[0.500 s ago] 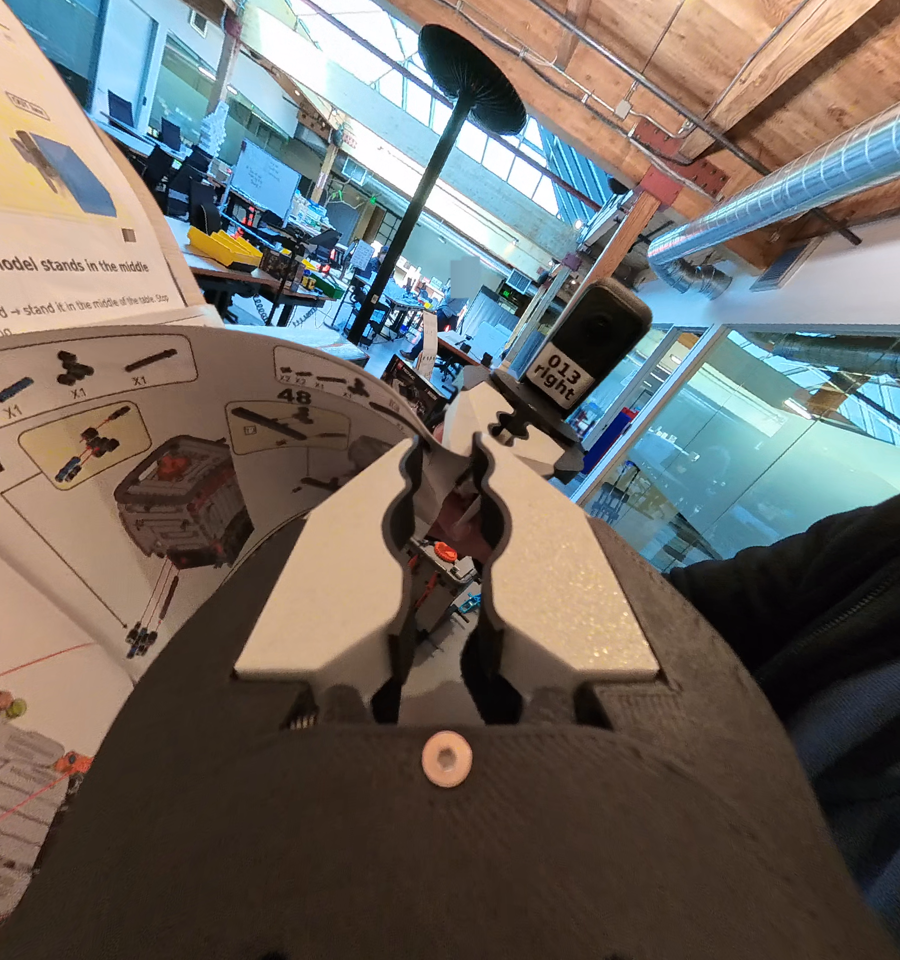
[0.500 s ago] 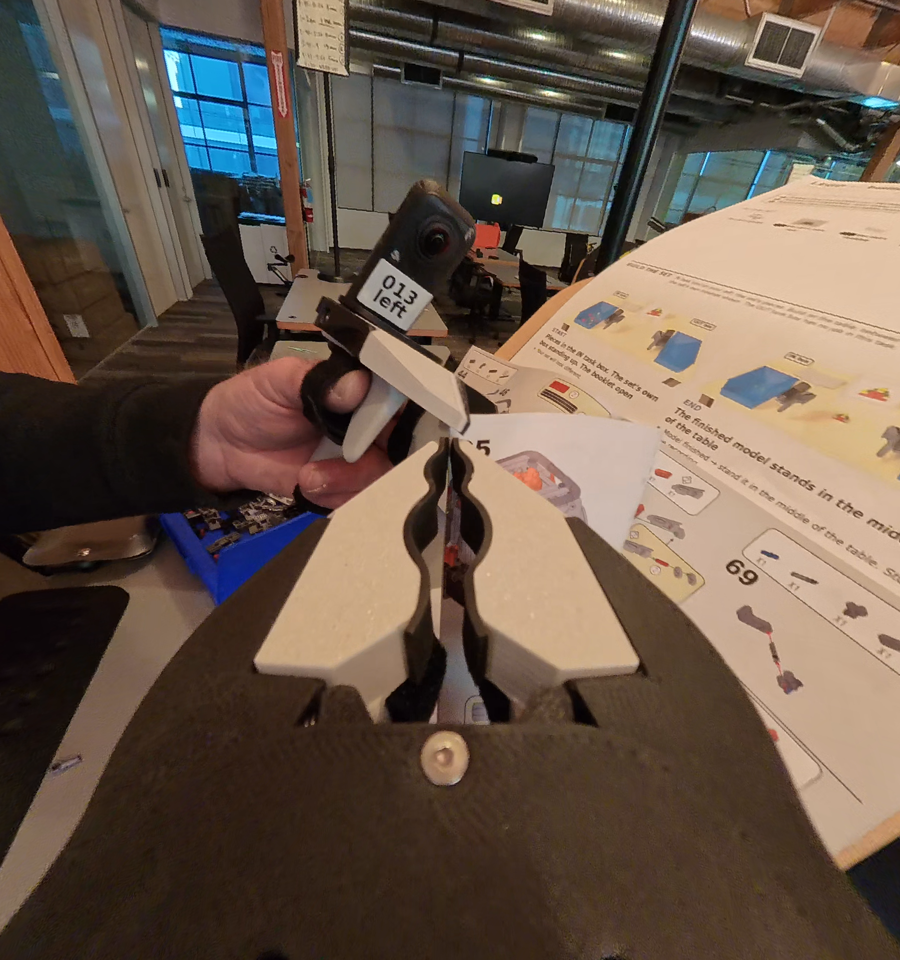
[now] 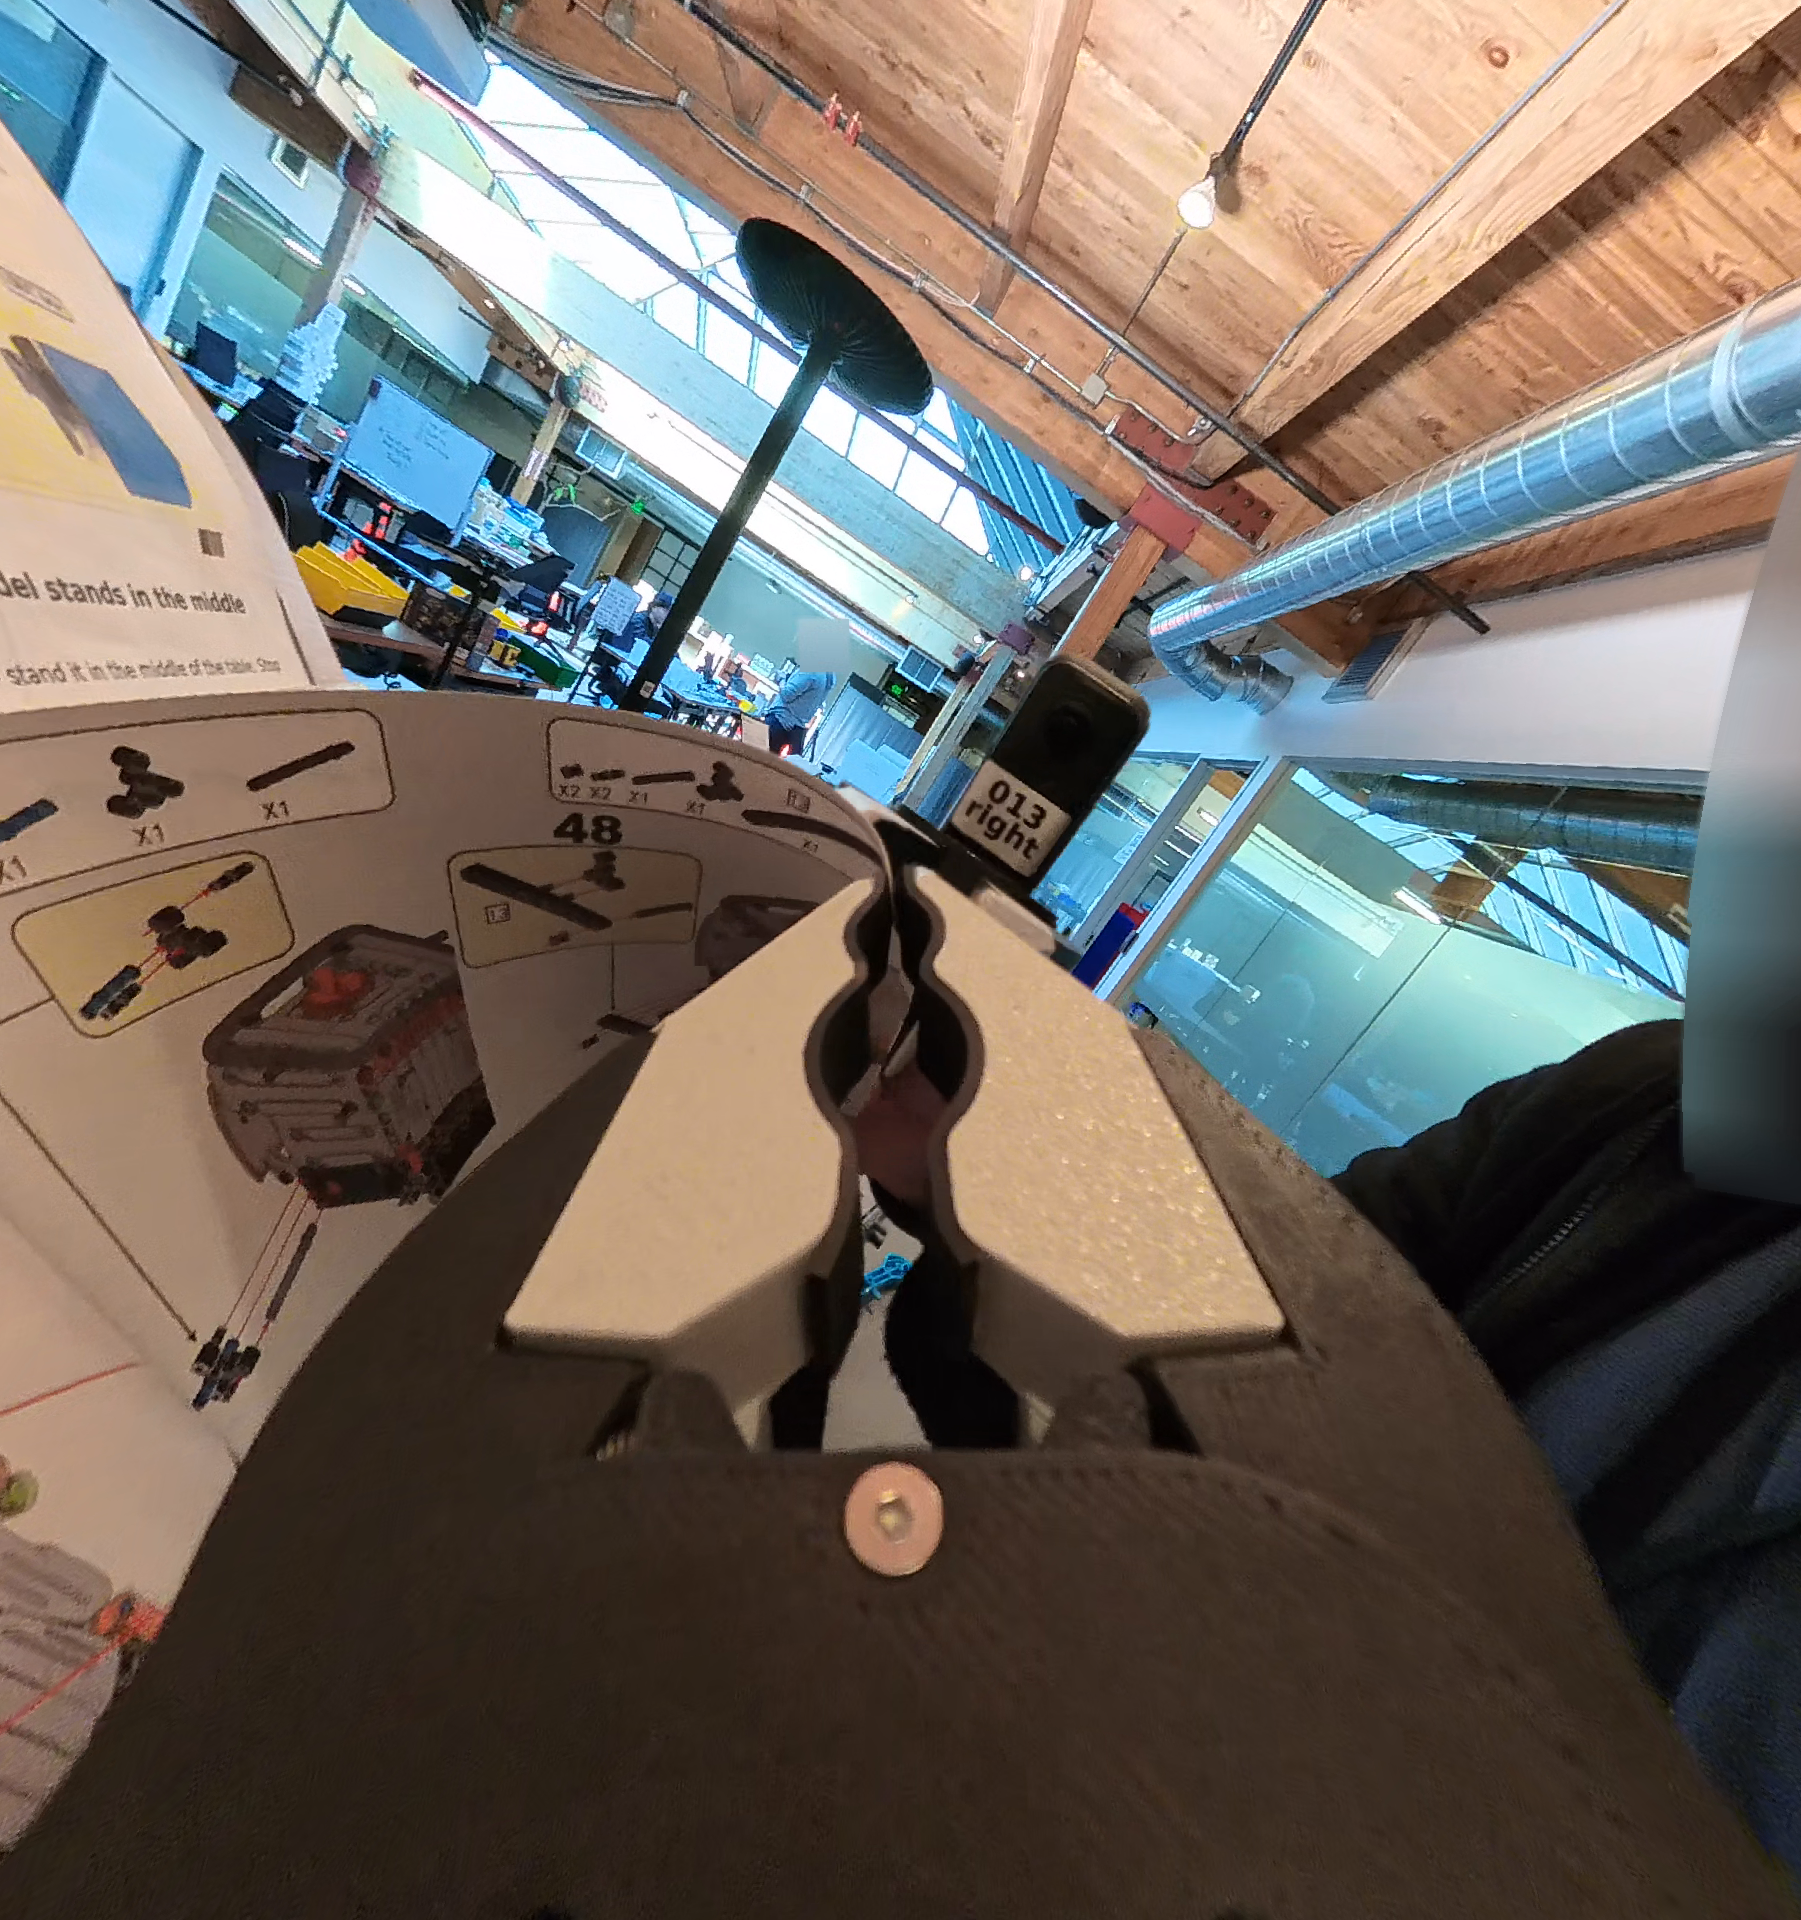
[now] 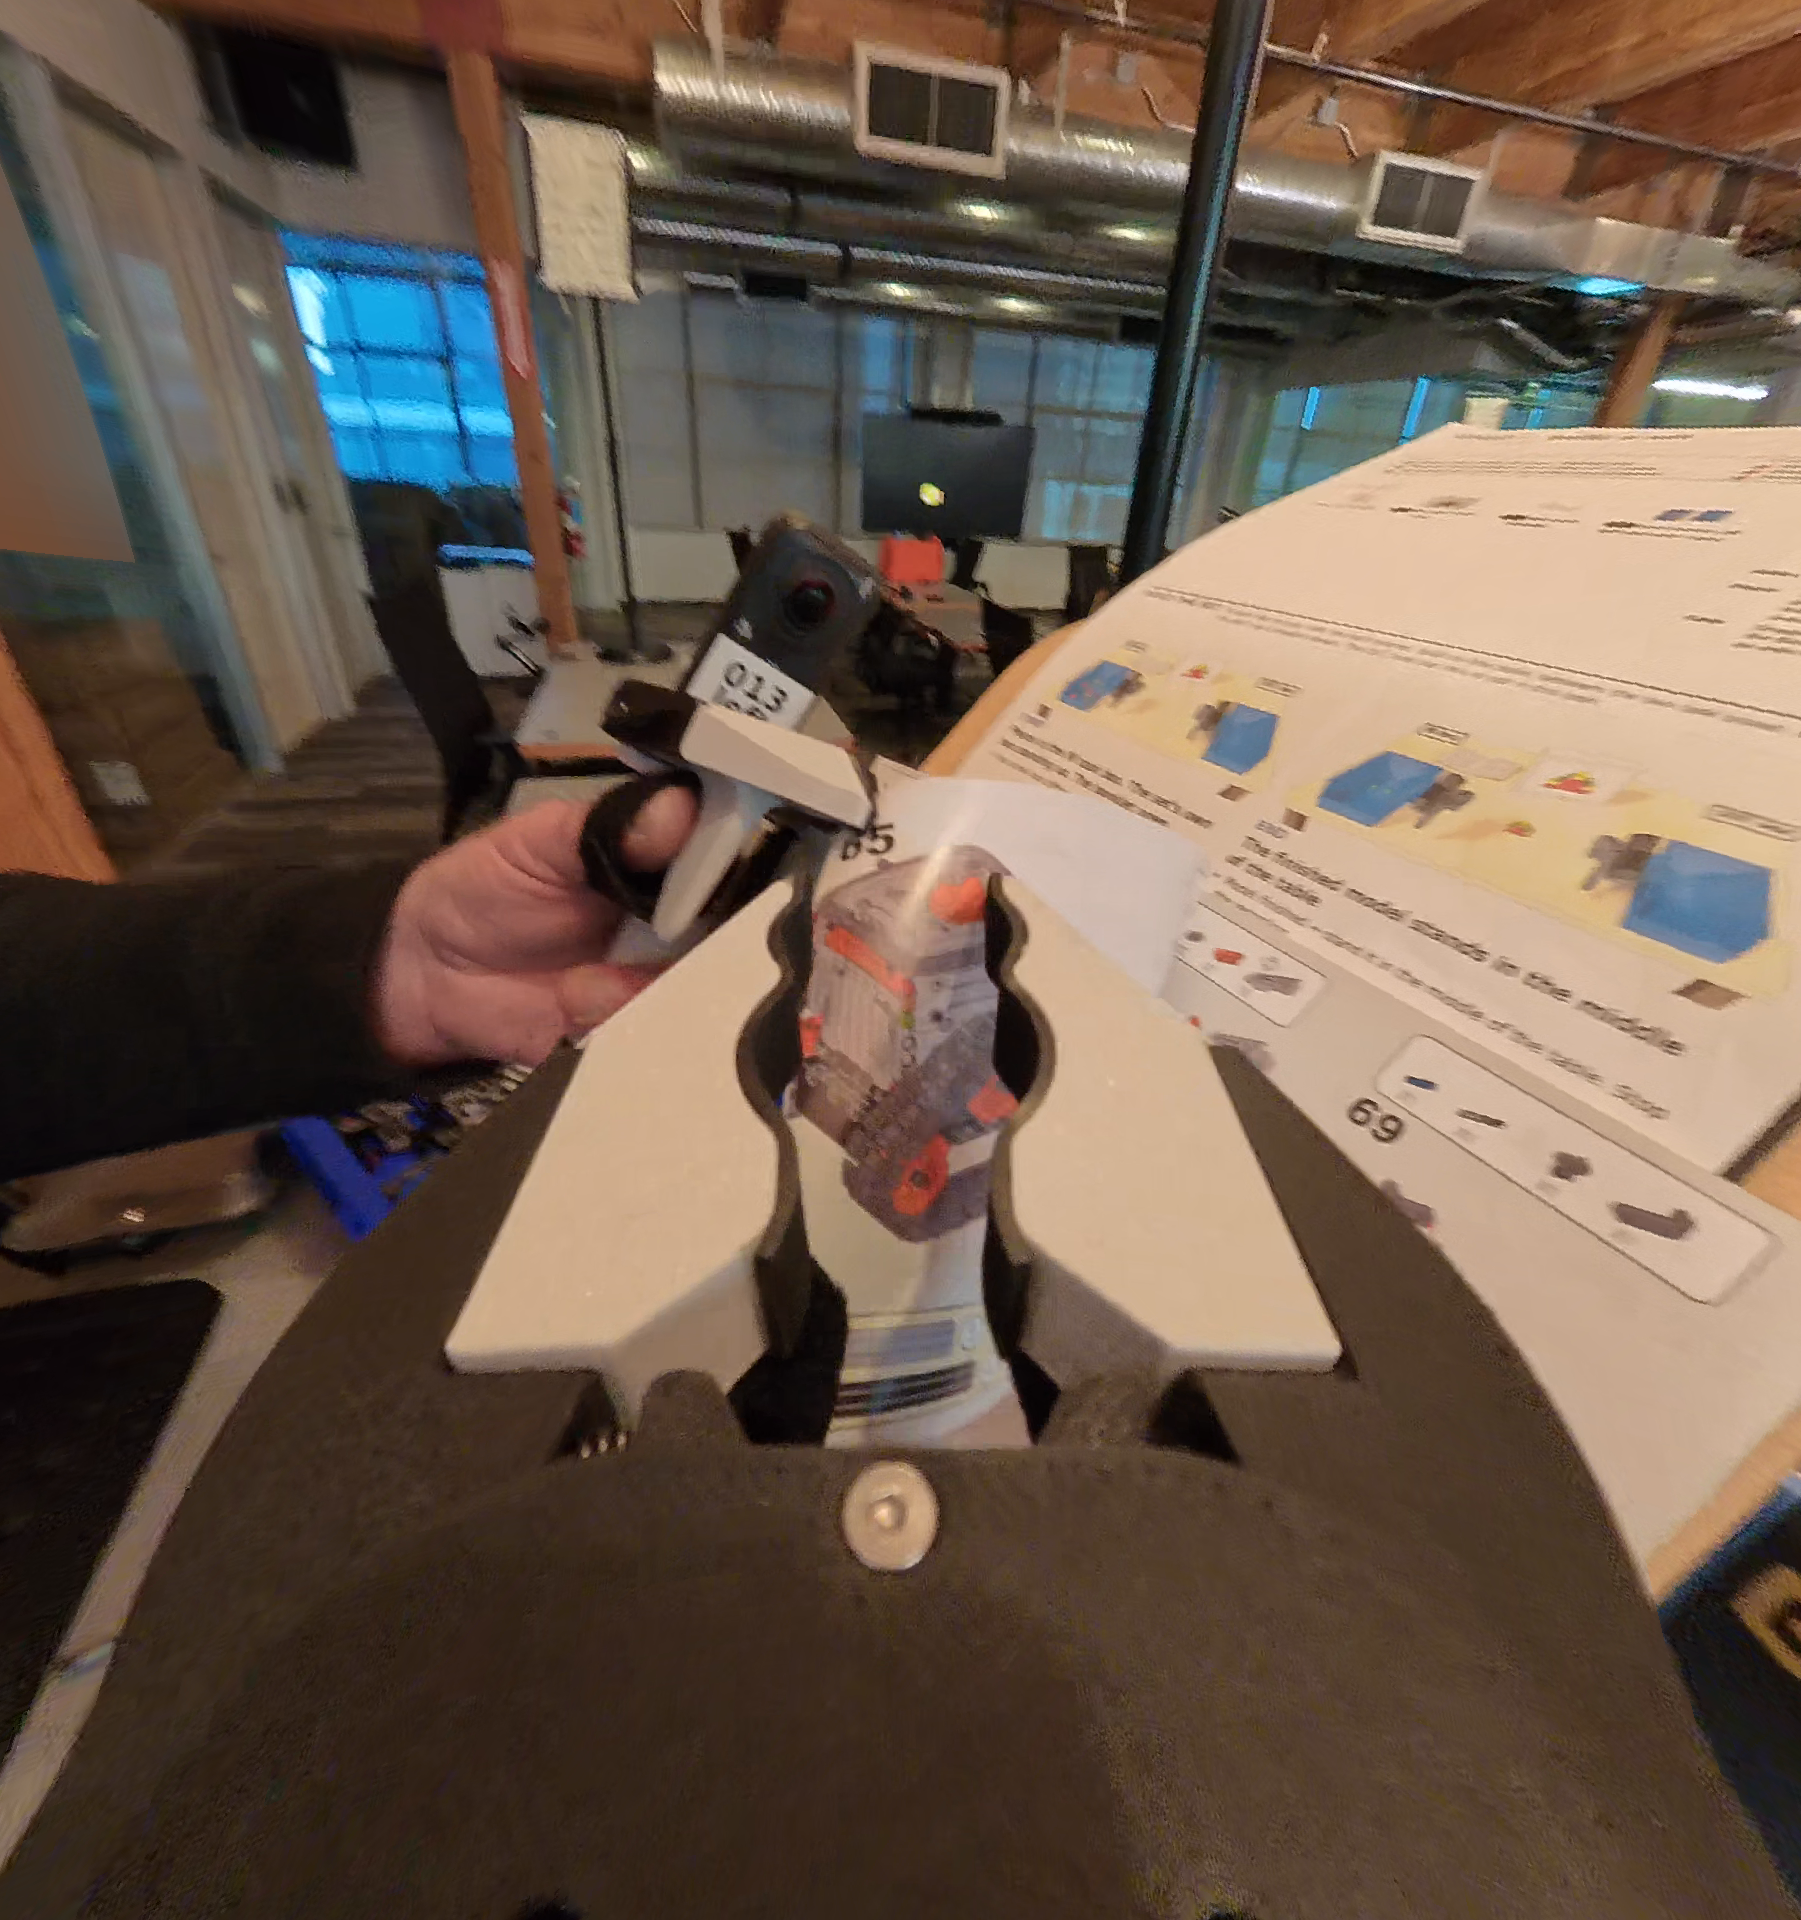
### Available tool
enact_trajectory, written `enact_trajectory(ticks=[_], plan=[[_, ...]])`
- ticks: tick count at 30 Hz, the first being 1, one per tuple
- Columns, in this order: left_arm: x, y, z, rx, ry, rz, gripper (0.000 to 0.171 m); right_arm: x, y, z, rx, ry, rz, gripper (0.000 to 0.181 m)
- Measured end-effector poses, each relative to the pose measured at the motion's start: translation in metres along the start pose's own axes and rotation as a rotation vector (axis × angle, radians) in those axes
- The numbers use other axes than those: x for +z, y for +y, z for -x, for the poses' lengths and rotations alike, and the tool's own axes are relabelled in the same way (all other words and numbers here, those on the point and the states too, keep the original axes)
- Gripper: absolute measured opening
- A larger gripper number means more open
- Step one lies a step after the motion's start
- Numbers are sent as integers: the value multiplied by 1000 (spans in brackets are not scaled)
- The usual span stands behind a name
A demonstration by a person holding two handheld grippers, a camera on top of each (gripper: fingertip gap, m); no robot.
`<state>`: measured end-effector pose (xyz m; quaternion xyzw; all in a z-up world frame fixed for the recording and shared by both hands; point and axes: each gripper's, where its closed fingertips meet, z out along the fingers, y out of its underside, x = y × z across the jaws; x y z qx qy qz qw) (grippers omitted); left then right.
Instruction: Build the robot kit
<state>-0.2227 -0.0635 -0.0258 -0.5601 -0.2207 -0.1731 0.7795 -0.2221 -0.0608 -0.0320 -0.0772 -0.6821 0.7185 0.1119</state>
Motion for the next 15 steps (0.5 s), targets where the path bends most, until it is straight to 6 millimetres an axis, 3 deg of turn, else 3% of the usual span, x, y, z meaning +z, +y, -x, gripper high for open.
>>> enact_trajectory(ticks=[3, 9, 15], plan=[[3, 0, -1, 1, 10, 7, 0, 2, 6, -3, -19, 17, 44, 29], [6, -3, -1, -16, 39, -8, 9, 4, 3, -4, 90, -49, -10, 1], [8, -2, -1, -10, 59, 0, 9, 3, -1, -7, 170, -87, -65, 0]])
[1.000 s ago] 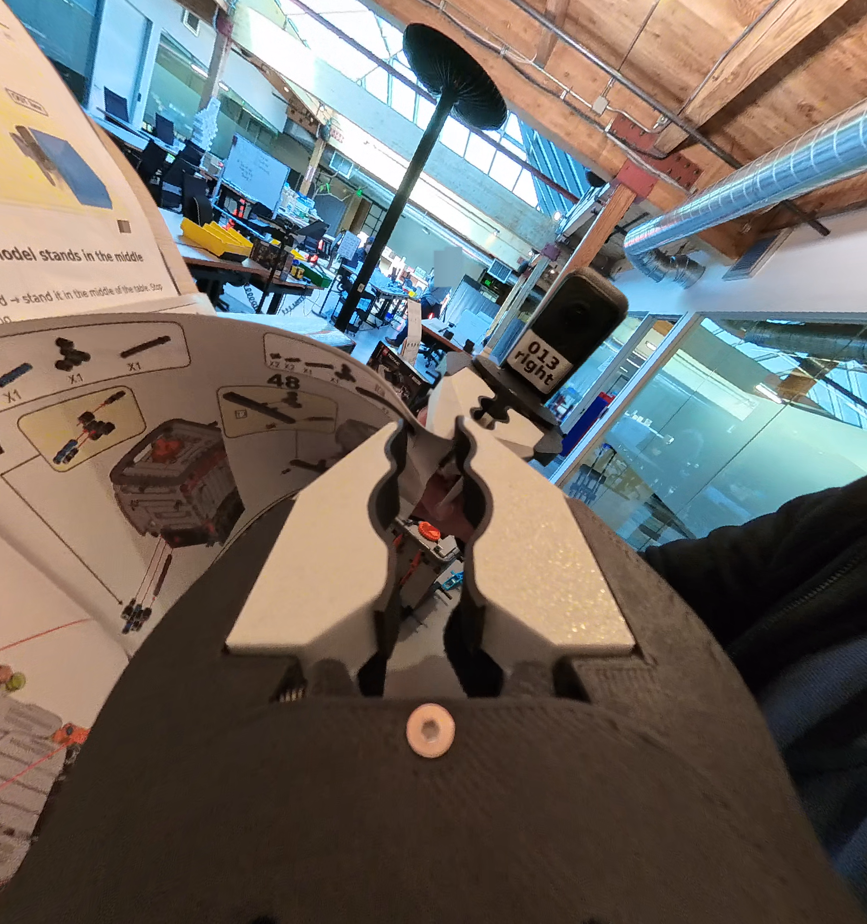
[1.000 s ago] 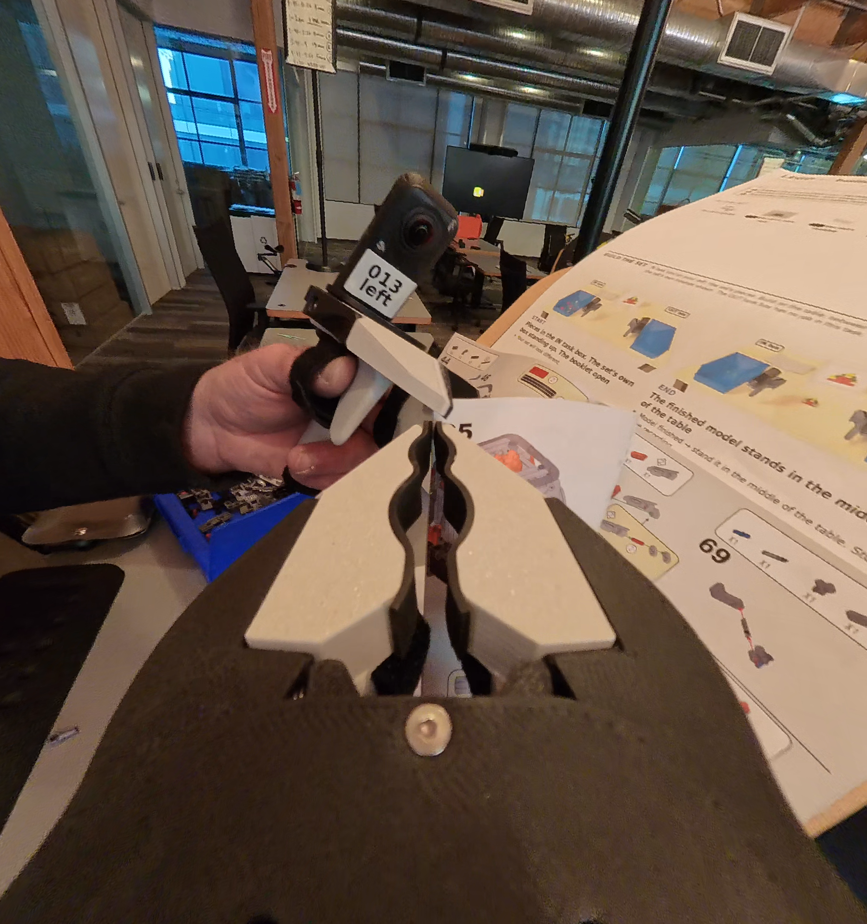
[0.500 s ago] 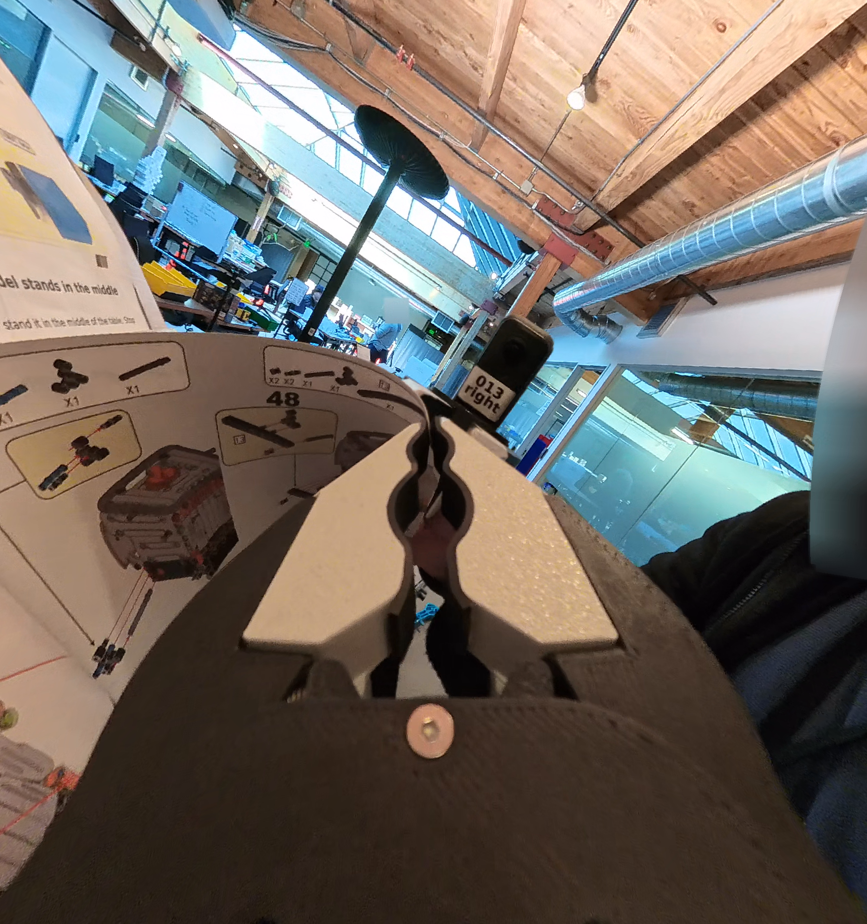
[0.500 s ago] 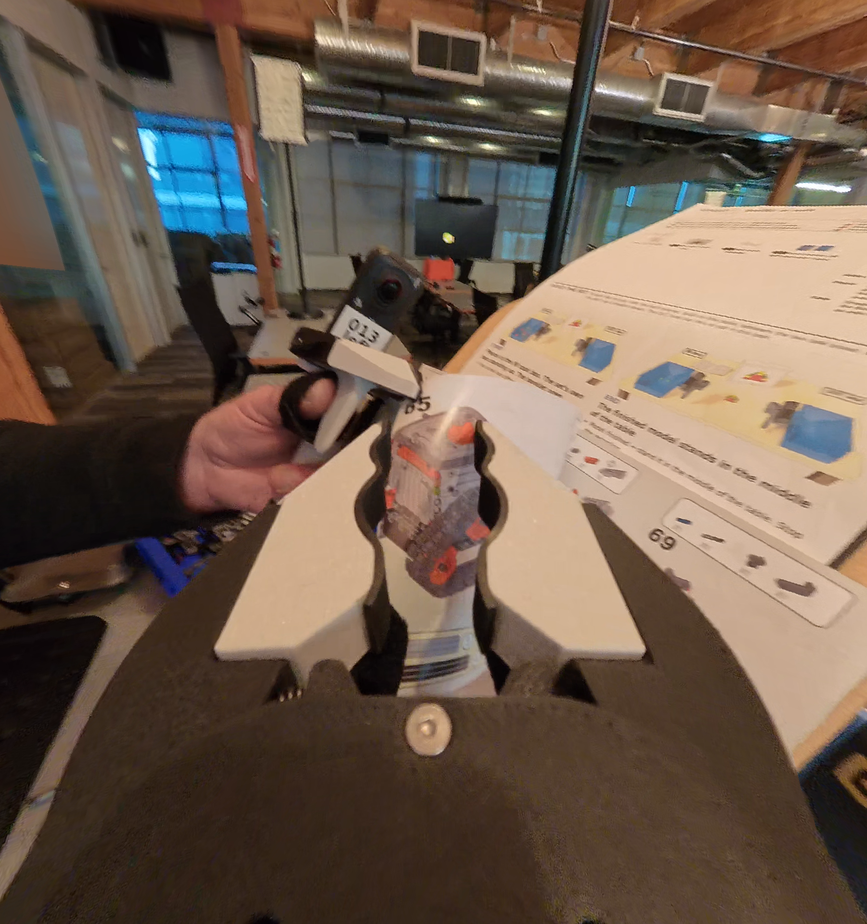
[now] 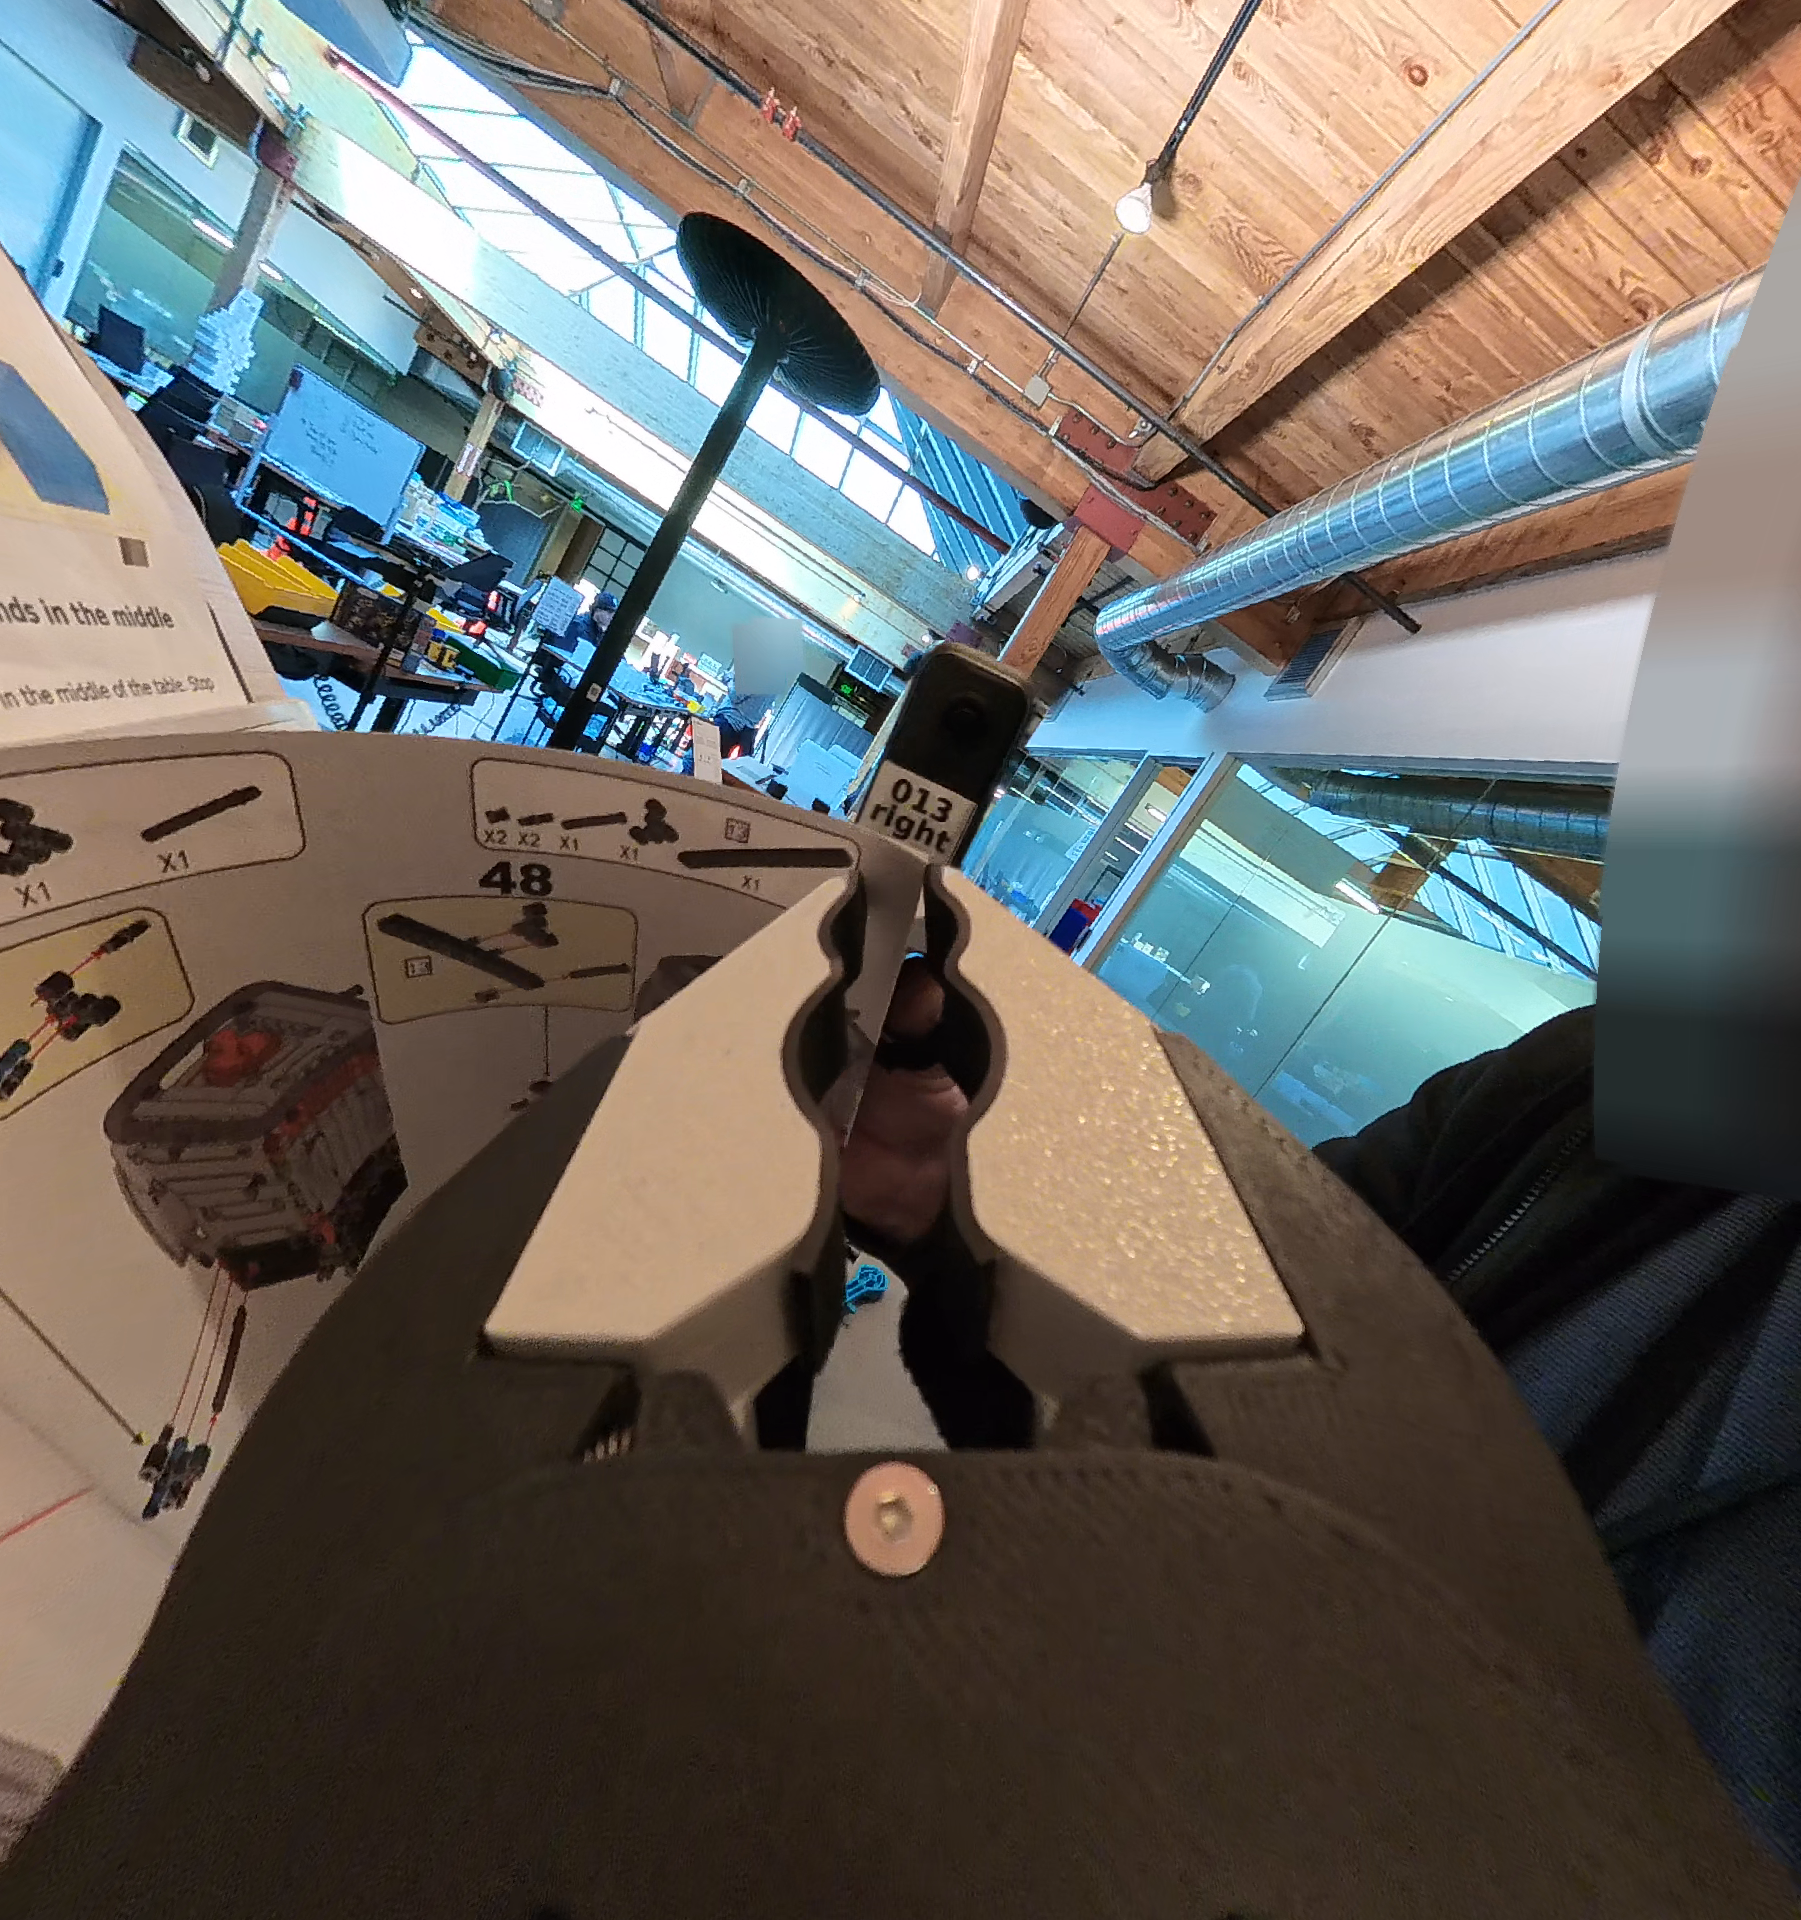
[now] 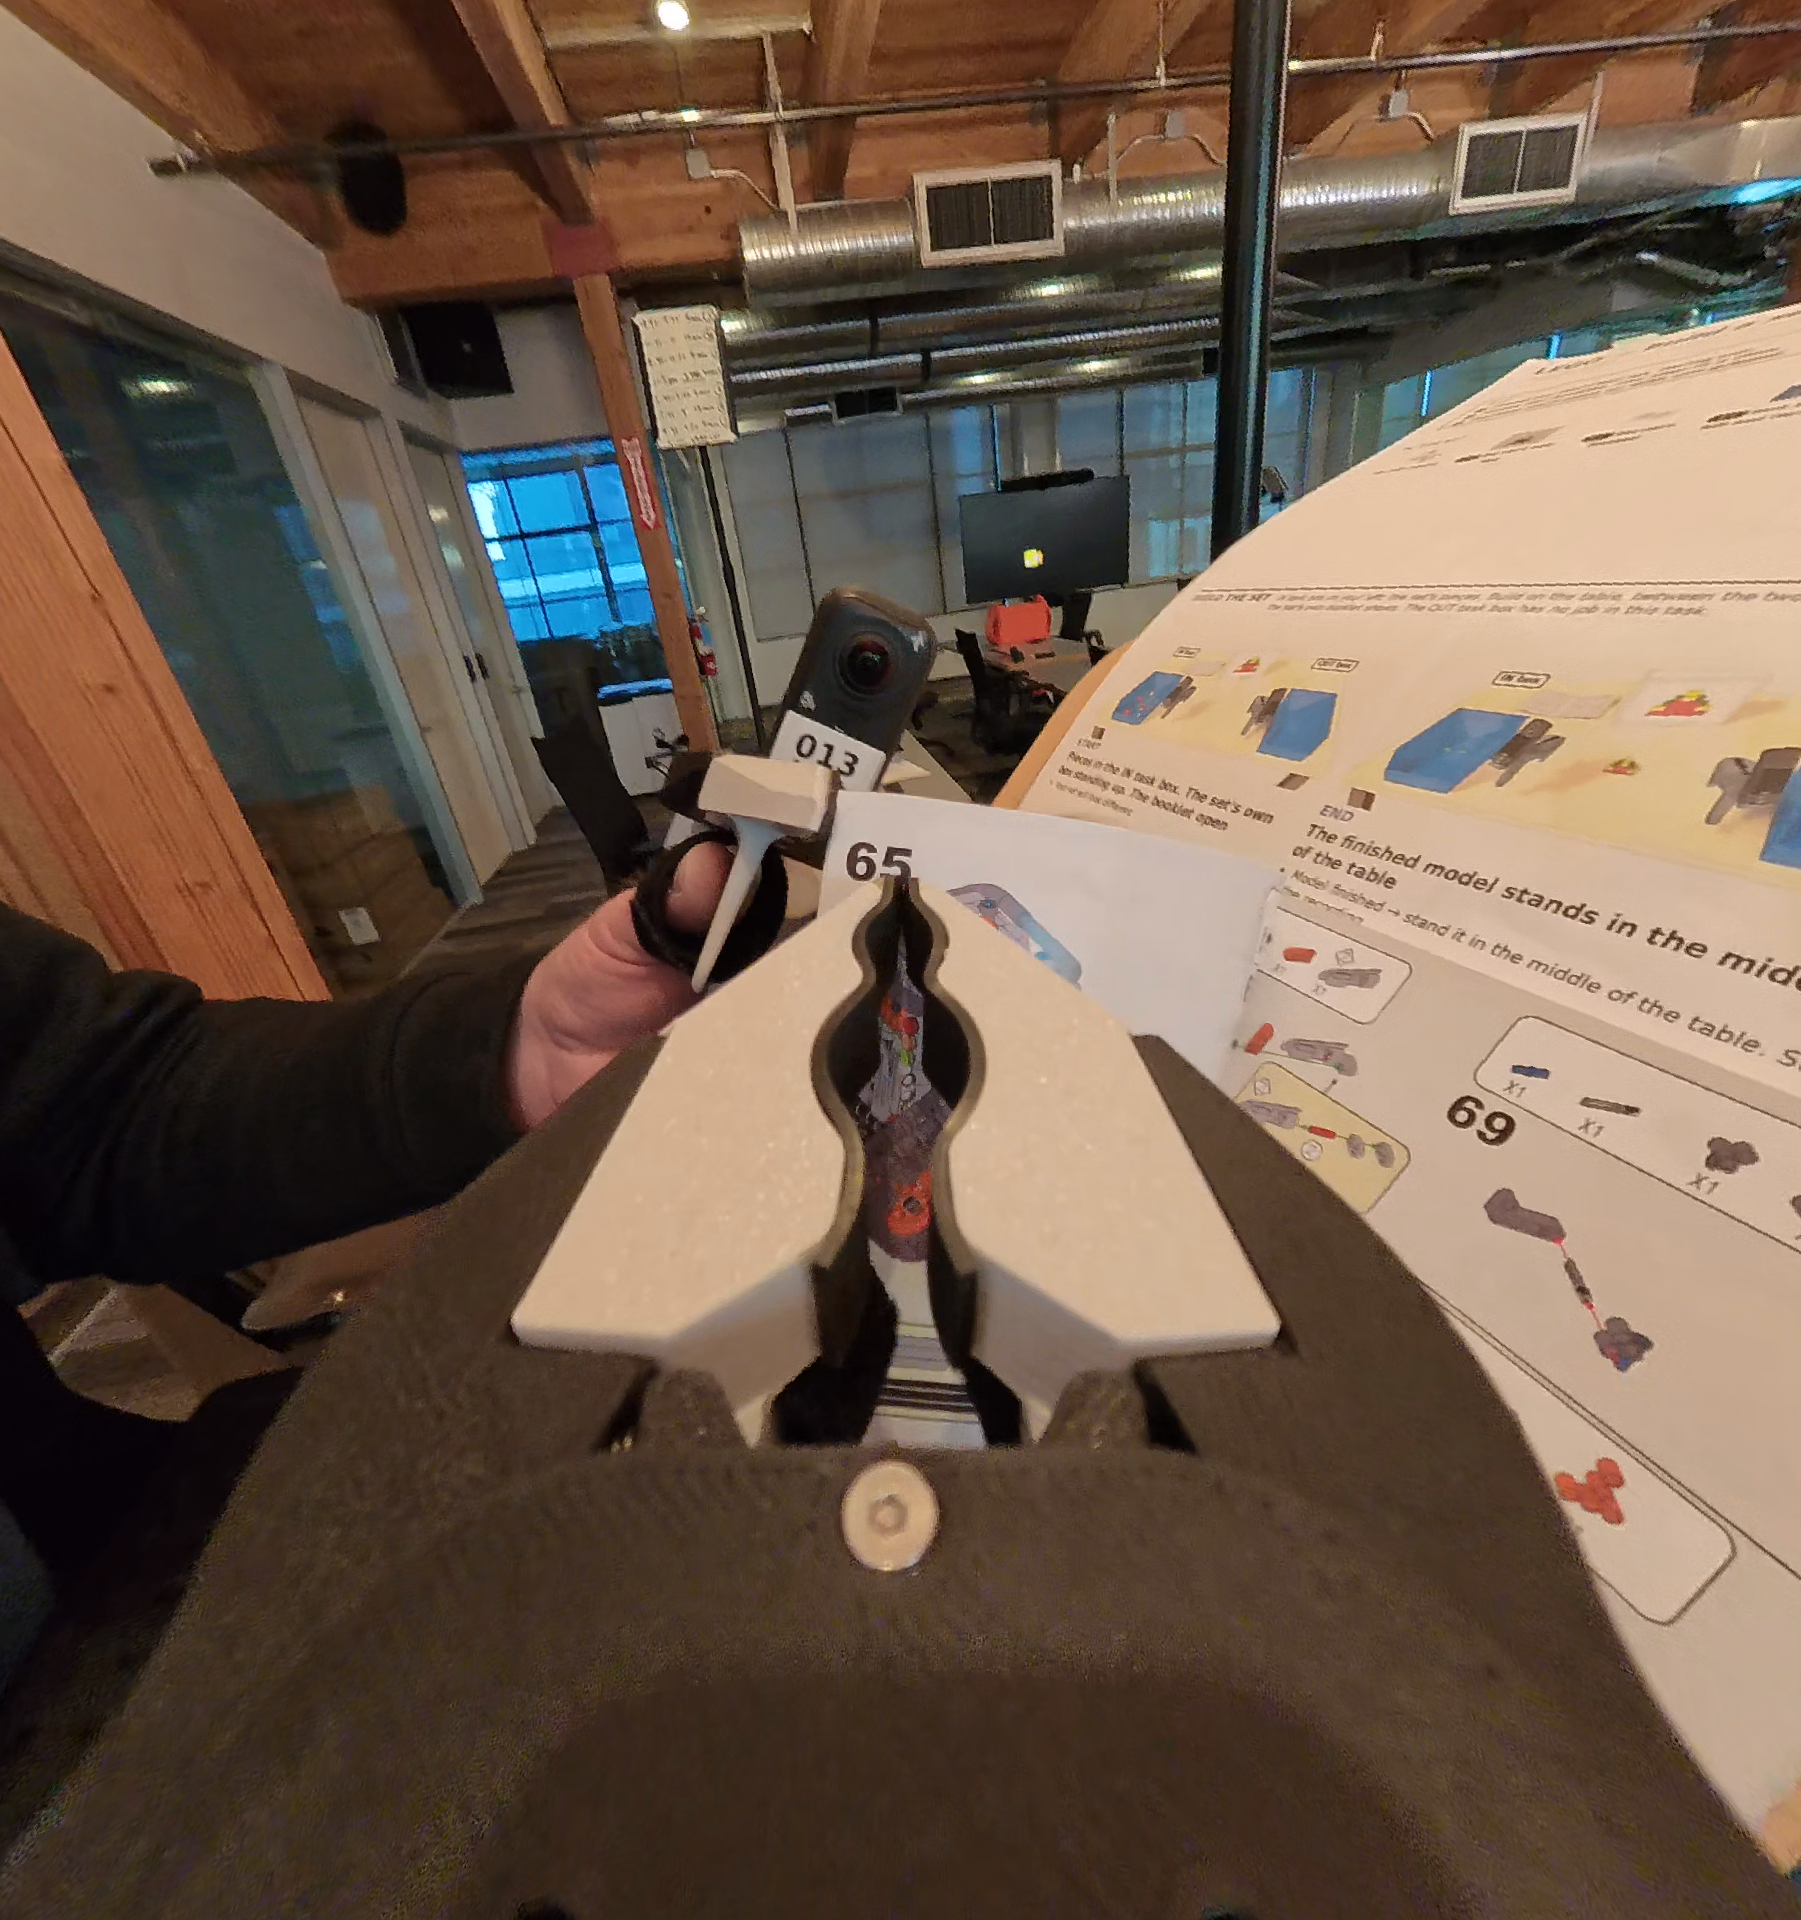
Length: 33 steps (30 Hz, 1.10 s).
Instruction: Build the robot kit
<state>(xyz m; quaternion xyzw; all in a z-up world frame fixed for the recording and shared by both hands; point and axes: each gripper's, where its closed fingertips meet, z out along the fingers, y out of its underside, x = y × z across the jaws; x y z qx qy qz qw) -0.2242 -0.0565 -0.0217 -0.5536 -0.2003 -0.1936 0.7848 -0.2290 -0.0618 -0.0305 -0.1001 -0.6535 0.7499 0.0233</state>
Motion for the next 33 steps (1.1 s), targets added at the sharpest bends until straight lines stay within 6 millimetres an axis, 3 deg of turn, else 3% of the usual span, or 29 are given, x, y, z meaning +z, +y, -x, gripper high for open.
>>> enact_trajectory(ticks=[9, 18, 25, 33], plan=[[9, -5, -10, 12, 85, -26, 11, -5, -11, 2, 135, -90, -111, 3], [13, -5, -13, 94, 20, -29, 22, -7, -13, 3, 84, -49, -104, 0], [12, -8, -8, 171, -109, -54, 18, -1, -12, 9, 40, -50, -89, 0], [10, -10, -5, 128, -88, -87, 5, 2, -12, 12, 50, -76, -90, 0]])
